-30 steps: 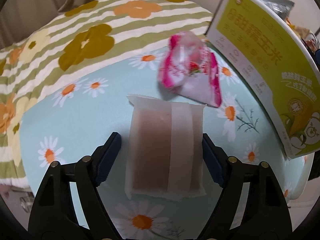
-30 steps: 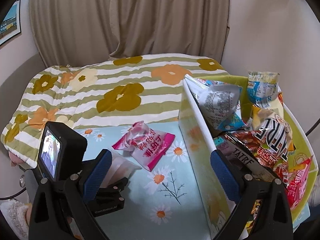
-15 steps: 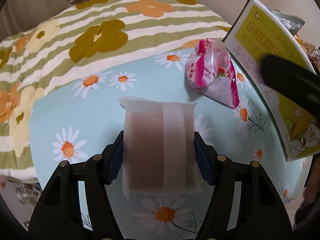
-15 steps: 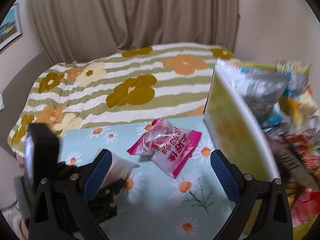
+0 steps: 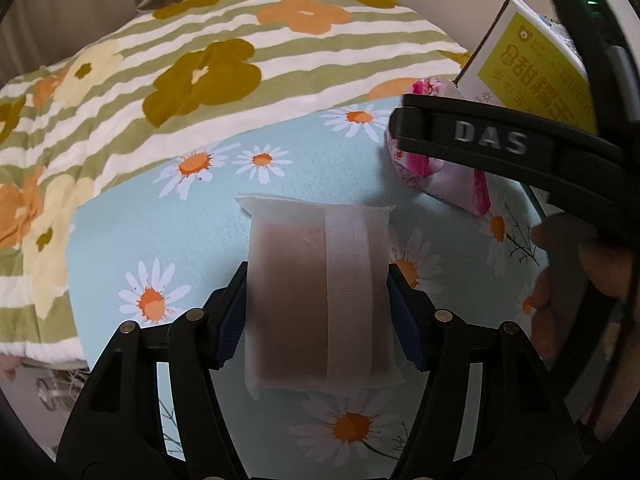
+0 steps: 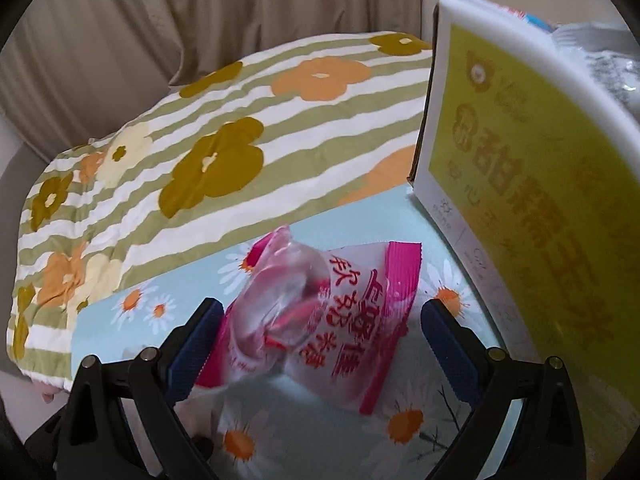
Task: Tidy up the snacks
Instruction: 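Grasp the pink-brown cake pack with the left tool while the right tool grasps the pink candy bag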
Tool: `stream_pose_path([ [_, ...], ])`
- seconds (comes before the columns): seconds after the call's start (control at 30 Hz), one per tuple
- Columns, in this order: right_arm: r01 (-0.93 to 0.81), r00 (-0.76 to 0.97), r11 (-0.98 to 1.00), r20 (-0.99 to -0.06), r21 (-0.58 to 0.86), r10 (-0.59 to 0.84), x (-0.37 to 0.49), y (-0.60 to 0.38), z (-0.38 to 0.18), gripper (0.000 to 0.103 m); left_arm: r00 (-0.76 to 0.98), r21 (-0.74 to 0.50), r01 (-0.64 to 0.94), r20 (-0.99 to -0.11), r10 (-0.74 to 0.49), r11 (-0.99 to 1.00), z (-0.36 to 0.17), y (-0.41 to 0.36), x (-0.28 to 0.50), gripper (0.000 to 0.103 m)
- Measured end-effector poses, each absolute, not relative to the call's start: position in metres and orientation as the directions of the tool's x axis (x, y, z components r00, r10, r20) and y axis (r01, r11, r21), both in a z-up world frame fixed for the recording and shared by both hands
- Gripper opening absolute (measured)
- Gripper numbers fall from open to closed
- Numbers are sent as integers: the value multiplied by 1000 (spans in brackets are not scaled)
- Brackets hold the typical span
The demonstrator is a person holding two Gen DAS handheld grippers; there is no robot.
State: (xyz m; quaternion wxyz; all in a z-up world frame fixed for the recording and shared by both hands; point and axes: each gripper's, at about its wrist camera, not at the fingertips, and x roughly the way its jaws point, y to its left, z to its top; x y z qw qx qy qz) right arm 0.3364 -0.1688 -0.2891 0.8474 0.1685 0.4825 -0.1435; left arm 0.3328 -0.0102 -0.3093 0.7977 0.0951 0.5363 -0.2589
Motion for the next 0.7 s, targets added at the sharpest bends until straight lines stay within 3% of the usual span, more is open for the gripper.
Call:
stream_pose_path([
  [0.2, 397, 473, 907, -878, 141, -71, 340, -171, -298, 98, 298, -92, 524, -911, -284, 847, -311, -15, 332, 63],
  [0.4, 342, 481, 932, -874, 119, -65, 336, -167, -294, 80, 327, -24, 540, -915, -236, 841, -313, -23, 328, 62],
  [0.47, 309, 496, 944, -866, 111, -61, 335, -163, -290, 66, 321, -32, 537, -916, -239, 843, -313, -22, 329, 61],
  [0.7, 264, 515, 953, -857, 151, -6, 326, -165, -282, 55, 298, -83, 505, -918, -263, 859, -309, -13, 332, 60],
])
